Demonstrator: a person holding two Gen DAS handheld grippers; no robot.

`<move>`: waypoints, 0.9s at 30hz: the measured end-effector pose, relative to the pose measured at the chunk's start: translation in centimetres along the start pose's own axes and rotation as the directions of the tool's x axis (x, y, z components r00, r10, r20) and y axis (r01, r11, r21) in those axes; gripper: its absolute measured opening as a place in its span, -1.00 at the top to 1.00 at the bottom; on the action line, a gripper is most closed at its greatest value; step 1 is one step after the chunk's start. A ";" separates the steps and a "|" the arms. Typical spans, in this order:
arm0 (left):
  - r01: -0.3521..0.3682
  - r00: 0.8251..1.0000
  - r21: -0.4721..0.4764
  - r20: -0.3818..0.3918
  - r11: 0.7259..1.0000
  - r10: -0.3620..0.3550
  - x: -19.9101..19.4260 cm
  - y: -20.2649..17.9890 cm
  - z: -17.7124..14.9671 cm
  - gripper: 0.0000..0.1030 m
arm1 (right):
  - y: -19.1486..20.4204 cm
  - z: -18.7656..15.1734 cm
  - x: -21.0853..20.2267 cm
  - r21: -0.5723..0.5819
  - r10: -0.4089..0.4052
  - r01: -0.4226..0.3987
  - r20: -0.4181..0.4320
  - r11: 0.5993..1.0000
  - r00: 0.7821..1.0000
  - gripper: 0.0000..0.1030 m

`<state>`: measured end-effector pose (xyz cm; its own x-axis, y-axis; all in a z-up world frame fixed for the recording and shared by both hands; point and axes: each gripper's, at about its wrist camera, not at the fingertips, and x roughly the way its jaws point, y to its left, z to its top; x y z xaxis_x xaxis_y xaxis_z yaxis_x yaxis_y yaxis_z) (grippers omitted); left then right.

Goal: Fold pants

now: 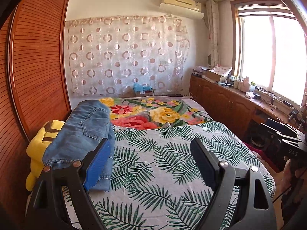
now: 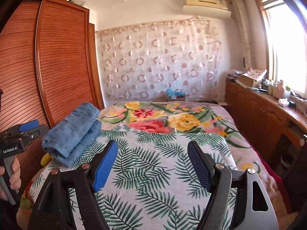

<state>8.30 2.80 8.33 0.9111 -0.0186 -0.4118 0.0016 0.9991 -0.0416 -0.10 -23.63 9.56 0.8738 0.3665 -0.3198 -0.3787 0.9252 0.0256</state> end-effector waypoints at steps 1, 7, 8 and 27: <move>0.000 1.000 0.005 0.005 1.000 0.000 -0.2 -0.3 0.0 -0.65 | 0.1 -0.2 -0.5 0.003 -0.012 0.012 0.004 1.000 1.000 -0.49; 0.000 1.000 0.018 0.009 1.000 0.000 -0.7 -1.3 0.1 -0.65 | 1.6 -0.6 -0.9 0.016 -0.035 0.034 0.012 0.999 0.999 -0.49; -0.001 1.000 0.018 0.010 1.000 0.001 -0.7 -1.3 0.1 -0.65 | 1.9 -0.7 -1.1 0.017 -0.036 0.036 0.013 0.999 0.999 -0.49; -0.005 1.000 0.017 0.007 1.000 0.005 -0.7 -1.6 0.0 -0.65 | 1.1 -0.7 -0.3 0.017 -0.033 0.033 0.021 0.999 0.999 -0.49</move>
<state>7.62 1.24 8.71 0.9140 -0.0130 -0.4055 0.0038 0.9997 -0.0234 -1.01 -22.81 9.05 0.8920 0.3376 -0.3007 -0.3446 0.9382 0.0314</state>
